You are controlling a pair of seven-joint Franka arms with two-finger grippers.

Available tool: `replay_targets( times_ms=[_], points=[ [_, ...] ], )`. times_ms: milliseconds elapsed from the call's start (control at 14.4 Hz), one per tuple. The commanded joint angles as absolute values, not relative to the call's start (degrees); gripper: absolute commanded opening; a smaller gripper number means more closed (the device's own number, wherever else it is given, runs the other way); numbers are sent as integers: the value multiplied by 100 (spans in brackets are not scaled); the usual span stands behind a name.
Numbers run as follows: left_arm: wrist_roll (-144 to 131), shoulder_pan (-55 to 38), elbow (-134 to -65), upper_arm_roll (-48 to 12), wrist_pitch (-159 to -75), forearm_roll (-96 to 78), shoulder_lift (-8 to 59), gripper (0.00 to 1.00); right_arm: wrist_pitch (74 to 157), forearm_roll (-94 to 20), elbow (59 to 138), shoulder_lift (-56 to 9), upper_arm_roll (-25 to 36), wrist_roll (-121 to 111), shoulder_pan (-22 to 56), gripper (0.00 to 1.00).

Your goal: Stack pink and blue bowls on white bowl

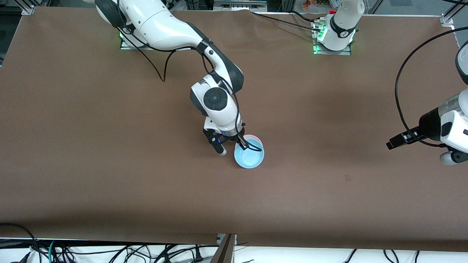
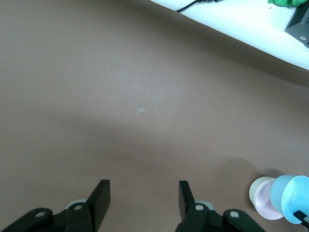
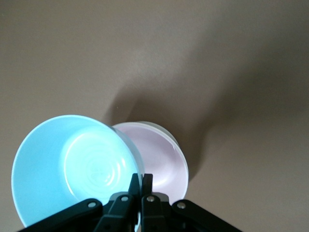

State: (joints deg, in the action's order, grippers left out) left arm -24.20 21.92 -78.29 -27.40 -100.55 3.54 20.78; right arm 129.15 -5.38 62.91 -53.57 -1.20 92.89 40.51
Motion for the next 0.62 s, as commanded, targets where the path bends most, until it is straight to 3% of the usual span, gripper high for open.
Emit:
replay_targets(
  times_ms=[0, 554],
  points=[
    [-2241, 2259, -7998, -2742, -10020, 246, 1898, 66, 12779, -457, 6284, -5335, -79, 9492, 4157, 0],
    [-1451, 2426, -8322, -2725, -10186, 447, 1697, 66, 12771, -431, 6495, -5326, -62, 9501, 4271, 0]
  ],
)
